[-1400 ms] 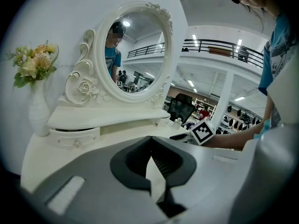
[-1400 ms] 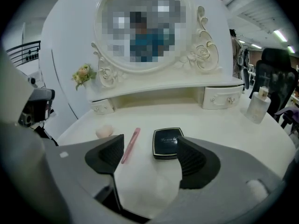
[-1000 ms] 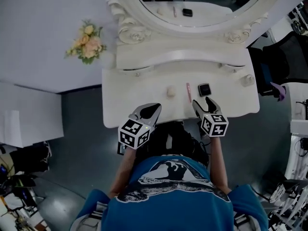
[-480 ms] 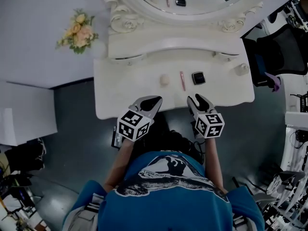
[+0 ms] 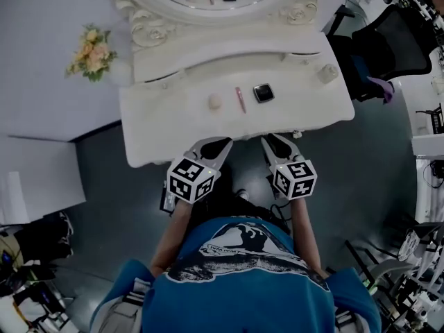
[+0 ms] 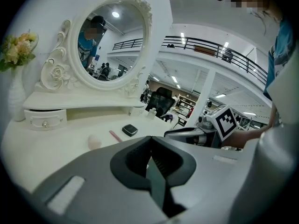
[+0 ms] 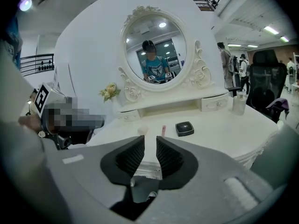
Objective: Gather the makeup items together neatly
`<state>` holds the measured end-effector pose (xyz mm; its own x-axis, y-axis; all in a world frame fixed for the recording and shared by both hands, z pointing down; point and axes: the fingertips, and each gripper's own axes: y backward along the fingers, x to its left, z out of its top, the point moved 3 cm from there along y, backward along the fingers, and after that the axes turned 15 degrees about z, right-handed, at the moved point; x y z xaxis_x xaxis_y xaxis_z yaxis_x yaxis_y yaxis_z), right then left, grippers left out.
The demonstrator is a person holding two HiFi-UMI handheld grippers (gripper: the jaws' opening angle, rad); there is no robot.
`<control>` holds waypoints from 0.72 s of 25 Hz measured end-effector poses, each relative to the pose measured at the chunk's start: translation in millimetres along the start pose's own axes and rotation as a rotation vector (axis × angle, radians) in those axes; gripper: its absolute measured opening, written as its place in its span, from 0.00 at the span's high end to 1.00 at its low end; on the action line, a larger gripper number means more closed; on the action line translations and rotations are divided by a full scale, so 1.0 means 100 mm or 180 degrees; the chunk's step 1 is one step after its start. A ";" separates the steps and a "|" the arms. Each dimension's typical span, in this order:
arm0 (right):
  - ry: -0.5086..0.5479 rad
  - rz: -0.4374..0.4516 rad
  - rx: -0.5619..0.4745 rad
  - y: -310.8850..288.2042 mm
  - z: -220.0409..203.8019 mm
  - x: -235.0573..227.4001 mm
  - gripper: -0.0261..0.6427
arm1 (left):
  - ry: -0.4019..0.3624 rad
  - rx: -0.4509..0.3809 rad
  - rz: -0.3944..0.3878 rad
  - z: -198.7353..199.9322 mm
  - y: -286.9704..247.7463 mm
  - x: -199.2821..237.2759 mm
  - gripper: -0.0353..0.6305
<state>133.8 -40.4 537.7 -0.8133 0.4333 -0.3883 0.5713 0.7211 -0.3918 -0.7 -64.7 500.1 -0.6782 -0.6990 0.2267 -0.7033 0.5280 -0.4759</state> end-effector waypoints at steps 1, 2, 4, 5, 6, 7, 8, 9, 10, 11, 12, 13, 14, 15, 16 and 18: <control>0.0003 0.0014 -0.0012 0.06 -0.04 0.04 0.86 | -0.0029 0.0011 -0.0029 -0.03 0.02 -0.09 0.93; 0.0006 0.0027 -0.0024 0.12 -0.07 0.09 0.87 | -0.0060 0.0024 -0.0053 -0.06 0.04 -0.17 0.93; 0.0003 0.0049 -0.0041 0.24 -0.17 0.18 0.87 | -0.0106 0.0063 -0.0091 -0.15 0.11 -0.33 0.93; -0.0002 0.0056 -0.0043 0.31 -0.23 0.23 0.88 | -0.0119 0.0089 -0.0106 -0.21 0.15 -0.42 0.93; -0.0006 0.0061 -0.0044 0.37 -0.28 0.27 0.88 | -0.0131 0.0113 -0.0117 -0.27 0.19 -0.50 0.93; -0.0008 0.0064 -0.0047 0.43 -0.33 0.30 0.89 | -0.0144 0.0133 -0.0122 -0.33 0.23 -0.57 0.93; -0.0007 0.0064 -0.0055 0.49 -0.36 0.32 0.90 | -0.0159 0.0145 -0.0122 -0.37 0.27 -0.63 0.93; -0.0006 0.0065 -0.0069 0.54 -0.40 0.35 0.92 | -0.0171 0.0151 -0.0118 -0.41 0.32 -0.68 0.93; -0.0007 0.0068 -0.0090 0.58 -0.42 0.38 0.93 | -0.0181 0.0152 -0.0109 -0.45 0.36 -0.73 0.93; -0.0009 0.0074 -0.0116 0.62 -0.45 0.41 0.94 | -0.0189 0.0149 -0.0096 -0.48 0.40 -0.76 0.93; -0.0011 0.0085 -0.0142 0.65 -0.47 0.45 0.96 | -0.0195 0.0145 -0.0079 -0.51 0.45 -0.79 0.93; -0.0009 0.0102 -0.0164 0.68 -0.49 0.49 0.96 | -0.0201 0.0141 -0.0059 -0.54 0.50 -0.82 0.93; -0.0001 0.0124 -0.0180 0.70 -0.51 0.54 0.96 | -0.0206 0.0136 -0.0038 -0.57 0.54 -0.83 0.93; 0.0010 0.0147 -0.0194 0.71 -0.53 0.59 0.96 | -0.0212 0.0130 -0.0018 -0.59 0.58 -0.84 0.93; 0.0021 0.0169 -0.0210 0.73 -0.54 0.64 0.96 | -0.0218 0.0123 -0.0001 -0.62 0.62 -0.86 0.93; 0.0035 0.0206 -0.0253 0.76 -0.56 0.73 0.96 | -0.0234 0.0107 0.0016 -0.65 0.68 -0.89 0.93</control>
<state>111.4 76.6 526.4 -0.7764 0.4859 -0.4013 0.6125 0.7319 -0.2986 -2.2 65.5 502.8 -0.6634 -0.7306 0.1619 -0.6916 0.5160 -0.5055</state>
